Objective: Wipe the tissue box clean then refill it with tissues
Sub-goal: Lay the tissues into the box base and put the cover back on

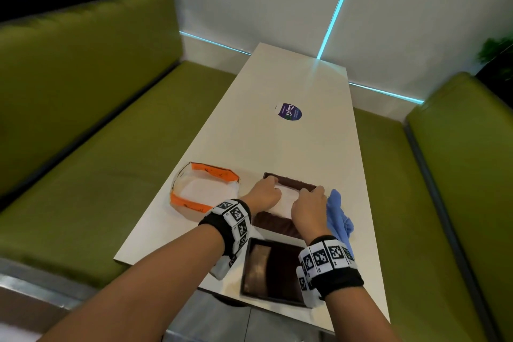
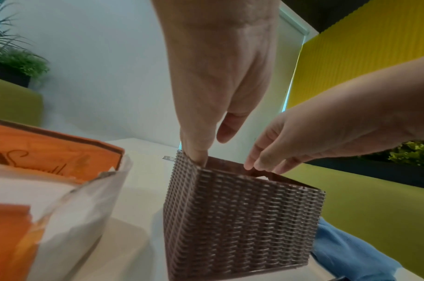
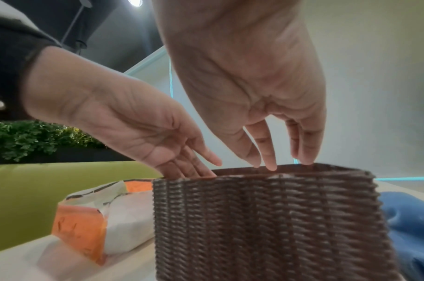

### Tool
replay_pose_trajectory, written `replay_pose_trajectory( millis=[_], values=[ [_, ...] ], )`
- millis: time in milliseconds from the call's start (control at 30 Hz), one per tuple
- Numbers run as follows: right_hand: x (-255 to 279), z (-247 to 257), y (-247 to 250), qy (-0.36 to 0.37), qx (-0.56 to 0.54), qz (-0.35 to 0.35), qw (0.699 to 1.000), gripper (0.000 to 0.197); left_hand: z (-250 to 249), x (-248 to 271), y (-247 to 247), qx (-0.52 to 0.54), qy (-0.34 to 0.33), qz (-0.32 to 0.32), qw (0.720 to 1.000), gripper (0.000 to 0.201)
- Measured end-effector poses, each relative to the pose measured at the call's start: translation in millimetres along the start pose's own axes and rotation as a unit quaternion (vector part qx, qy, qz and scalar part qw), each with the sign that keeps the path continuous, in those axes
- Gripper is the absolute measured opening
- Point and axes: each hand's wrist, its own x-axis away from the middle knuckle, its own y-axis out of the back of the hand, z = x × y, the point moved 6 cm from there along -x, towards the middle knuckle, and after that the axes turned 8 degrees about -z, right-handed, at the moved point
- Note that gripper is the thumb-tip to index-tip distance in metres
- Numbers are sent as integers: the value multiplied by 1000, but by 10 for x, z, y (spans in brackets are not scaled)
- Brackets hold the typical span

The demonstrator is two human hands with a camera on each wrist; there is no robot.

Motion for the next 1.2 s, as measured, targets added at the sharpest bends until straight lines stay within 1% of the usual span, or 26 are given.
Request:
replay_pose_trajectory(
  millis=[67,133,167,233,300,333,400,433,467,533,600,633,700,767,833,867,967,1067,1200],
  values=[
    [-16,6,-88,1,-17,41,999,31,-31,16,-12,2,-4,9,1000,51],
    [-6,2,-155,9,5,92,996,31,-62,40,-1,12,-11,9,1000,50],
    [-14,11,-154,12,10,95,995,31,-78,62,38,22,-18,3,1000,49],
    [-31,63,-100,19,21,82,996,31,-75,104,195,62,-30,-26,997,45],
    [-33,212,3,44,36,43,997,33,22,105,460,97,-34,-71,992,38],
    [-6,331,55,64,22,24,997,34,105,90,611,98,-33,-95,990,34],
    [105,666,116,131,-34,2,991,37,310,46,912,72,-29,-135,988,29],
    [191,866,116,171,-64,3,983,39,417,27,1047,48,-24,-144,988,28],
    [277,1051,70,206,-89,18,974,42,518,8,1153,6,-20,-143,990,28],
    [440,1378,-161,263,-105,79,956,47,703,-28,1263,-99,-14,-106,989,31],
    [566,1556,-495,296,-55,148,942,46,850,-51,1268,-164,-20,-62,984,38],
    [611,1582,-646,306,-19,167,937,43,908,-59,1243,-179,-31,-44,982,42],
    [688,1581,-839,324,50,183,927,39,1008,-81,1176,-215,-64,-21,974,48],
    [734,1555,-936,347,94,173,917,38,1082,-91,1100,-258,-99,0,961,51],
    [747,1549,-967,356,105,163,914,40,1157,-128,1036,-305,-126,14,944,54],
    [748,1551,-977,359,110,164,912,41,1192,-145,1022,-320,-127,15,939,55],
    [741,1551,-1010,356,130,192,905,42,1282,-236,1041,-355,-111,9,928,53],
    [717,1549,-1008,340,132,219,905,43,1285,-324,1108,-378,-98,4,921,51],
    [691,1532,-971,303,98,248,915,41,1218,-407,1102,-427,-98,50,897,57]
  ],
)
